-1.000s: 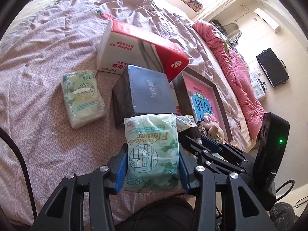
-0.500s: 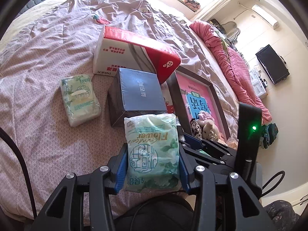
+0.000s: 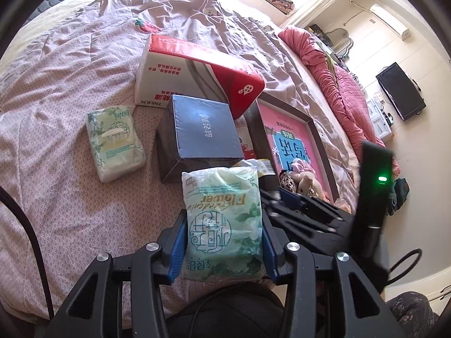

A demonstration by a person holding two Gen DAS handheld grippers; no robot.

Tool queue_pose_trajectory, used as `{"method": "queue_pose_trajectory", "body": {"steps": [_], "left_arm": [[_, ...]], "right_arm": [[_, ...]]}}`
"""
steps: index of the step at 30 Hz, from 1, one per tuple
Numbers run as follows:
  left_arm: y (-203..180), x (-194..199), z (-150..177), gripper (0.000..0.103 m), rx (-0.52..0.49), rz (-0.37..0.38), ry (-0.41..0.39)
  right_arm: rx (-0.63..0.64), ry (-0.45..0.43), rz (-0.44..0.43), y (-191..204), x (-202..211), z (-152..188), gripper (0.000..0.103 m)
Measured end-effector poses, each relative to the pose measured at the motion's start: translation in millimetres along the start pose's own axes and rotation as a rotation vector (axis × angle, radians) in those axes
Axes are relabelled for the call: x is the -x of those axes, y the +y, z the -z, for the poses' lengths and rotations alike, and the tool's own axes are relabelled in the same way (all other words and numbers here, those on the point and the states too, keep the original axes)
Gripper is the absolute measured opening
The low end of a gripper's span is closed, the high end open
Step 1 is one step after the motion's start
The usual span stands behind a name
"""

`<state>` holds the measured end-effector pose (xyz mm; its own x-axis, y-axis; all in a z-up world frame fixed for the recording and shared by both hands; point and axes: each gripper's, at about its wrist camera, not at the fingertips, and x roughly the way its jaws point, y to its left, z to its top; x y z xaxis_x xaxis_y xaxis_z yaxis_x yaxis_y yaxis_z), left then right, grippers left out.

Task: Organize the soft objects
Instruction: 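Lift both packages and carry them toward the pink tray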

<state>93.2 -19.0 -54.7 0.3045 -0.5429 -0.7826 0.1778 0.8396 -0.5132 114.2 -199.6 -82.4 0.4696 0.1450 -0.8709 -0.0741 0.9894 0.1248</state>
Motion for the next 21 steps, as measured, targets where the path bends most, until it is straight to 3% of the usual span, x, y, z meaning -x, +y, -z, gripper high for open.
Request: {"method": "queue_pose_trajectory", "body": {"steps": [10,21], "left_arm": [[-24.7,9.9,-2.8,0.046,-0.048,-0.01,-0.028],[-80.5,23.4,-4.6,0.046,-0.158,-0.009,-0.053]], "right_arm": [[-0.022,-0.132,-0.069,-13.8,60.9,0.5,0.034],[-0.07,-0.273,-0.034,-54.1,135.4,-1.2,0.034]]}}
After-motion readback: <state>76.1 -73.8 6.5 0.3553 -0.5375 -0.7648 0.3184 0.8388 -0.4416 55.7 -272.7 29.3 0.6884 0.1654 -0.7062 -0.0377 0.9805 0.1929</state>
